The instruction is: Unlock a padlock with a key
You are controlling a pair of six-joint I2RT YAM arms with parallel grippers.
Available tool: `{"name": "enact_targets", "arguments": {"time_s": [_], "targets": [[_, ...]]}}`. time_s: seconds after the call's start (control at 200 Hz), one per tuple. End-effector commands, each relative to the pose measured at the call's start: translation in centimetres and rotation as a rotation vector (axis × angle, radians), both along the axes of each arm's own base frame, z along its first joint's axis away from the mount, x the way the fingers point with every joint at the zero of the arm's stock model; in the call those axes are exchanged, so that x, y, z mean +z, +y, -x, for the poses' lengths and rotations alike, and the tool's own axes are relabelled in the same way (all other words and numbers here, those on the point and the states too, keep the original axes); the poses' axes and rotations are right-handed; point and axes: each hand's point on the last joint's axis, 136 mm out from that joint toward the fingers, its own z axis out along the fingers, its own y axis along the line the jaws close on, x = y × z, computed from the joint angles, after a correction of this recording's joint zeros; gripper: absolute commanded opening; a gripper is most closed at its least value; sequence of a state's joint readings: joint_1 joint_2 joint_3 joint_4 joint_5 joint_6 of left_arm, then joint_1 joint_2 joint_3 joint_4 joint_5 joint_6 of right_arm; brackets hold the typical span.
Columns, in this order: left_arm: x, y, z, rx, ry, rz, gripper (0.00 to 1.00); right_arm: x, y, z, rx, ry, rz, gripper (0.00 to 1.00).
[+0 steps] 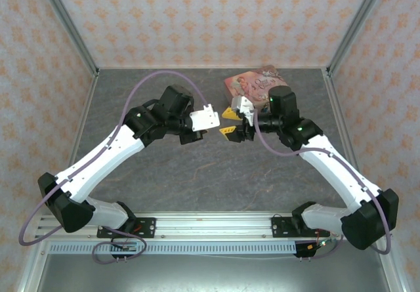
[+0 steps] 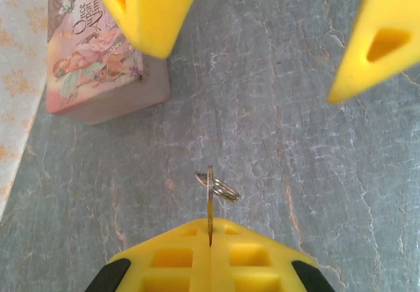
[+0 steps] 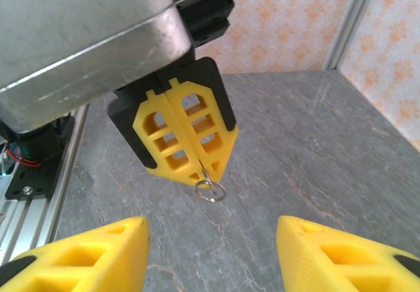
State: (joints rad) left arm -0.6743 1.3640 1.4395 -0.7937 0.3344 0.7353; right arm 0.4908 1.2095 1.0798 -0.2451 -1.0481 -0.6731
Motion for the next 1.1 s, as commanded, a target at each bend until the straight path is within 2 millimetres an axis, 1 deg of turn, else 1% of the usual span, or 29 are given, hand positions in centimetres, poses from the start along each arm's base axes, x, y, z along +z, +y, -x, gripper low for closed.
{"name": "enact_targets", "arguments": {"time_s": [0.0,0.24,0.42,0.596,0.671,0.916,1.096], "targets": [[0.9,0.0,0.2,-0.015,-0.025,-0.012,0.0,1.2,1.0,0.5,0.069,-0.029,-0.047,0.52],[0.9,-0.4,-0.1,-0.022,-0.027,-0.007,0.0,0.7,1.9,0.6,0.088,-0.006,-0.044,0.44],[1.0,-0.7,-0.2,-0.03,-0.025,-0.01,0.0,0.7,2.3,0.3,0.089,0.005,-0.048,0.41],[1.1,-0.9,-0.3,-0.035,-0.028,-0.007,0.0,0.7,2.8,0.1,0.099,0.014,-0.054,0.4],[1.0,-0.9,-0.3,-0.034,-0.027,-0.008,0.0,0.7,3.0,0.1,0.1,0.021,-0.055,0.38],[0.9,-1.0,-0.4,-0.035,-0.026,-0.011,0.0,0.5,2.8,-0.1,0.085,0.018,-0.041,0.27],[0.7,-0.8,-0.3,-0.036,-0.022,-0.025,0.0,0.0,2.2,-0.1,0.056,-0.004,0.001,0.21]]}}
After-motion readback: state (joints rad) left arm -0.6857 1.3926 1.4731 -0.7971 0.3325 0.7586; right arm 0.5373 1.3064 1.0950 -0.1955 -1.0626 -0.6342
